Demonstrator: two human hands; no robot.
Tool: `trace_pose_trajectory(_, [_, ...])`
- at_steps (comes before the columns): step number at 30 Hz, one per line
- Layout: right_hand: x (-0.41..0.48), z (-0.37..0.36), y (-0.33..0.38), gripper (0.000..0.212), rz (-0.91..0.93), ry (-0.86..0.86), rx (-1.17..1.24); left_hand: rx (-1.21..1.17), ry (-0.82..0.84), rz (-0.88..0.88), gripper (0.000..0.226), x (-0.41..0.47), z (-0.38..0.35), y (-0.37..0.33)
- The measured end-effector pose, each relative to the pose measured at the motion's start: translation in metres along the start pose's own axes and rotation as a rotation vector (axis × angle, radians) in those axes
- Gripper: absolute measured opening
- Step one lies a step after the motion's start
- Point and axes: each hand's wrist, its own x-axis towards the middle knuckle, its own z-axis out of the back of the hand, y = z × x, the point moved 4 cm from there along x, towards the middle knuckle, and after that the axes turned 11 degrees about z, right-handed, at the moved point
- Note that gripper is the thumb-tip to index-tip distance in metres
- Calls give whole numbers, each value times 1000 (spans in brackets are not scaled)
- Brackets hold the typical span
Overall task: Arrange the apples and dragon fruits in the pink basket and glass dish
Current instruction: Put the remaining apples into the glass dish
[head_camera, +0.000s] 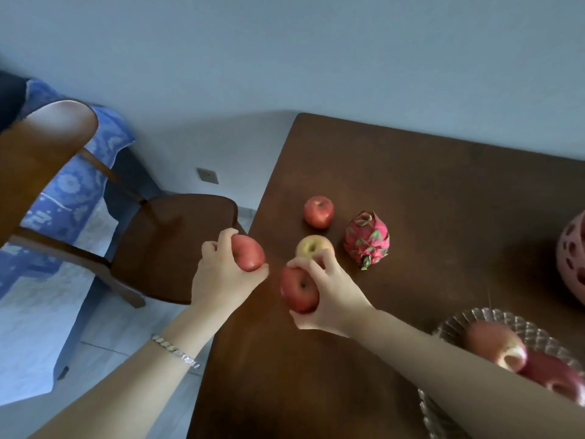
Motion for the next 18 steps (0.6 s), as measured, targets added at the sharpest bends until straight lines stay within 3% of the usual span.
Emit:
trace_pose_trajectory(3, [-55,14,-8,73,-52,-132,161,-16,170,-26,84,-8,-15,-14])
trace_pose_trajectory(11, [-197,49,-49,72,-339,-265,169,133,470,-224,73,-94,-71,-71])
trace_pose_trajectory(18, [-264,45,-67,76,-390,-178,108,139,487,-315,73,-168,-105,-106])
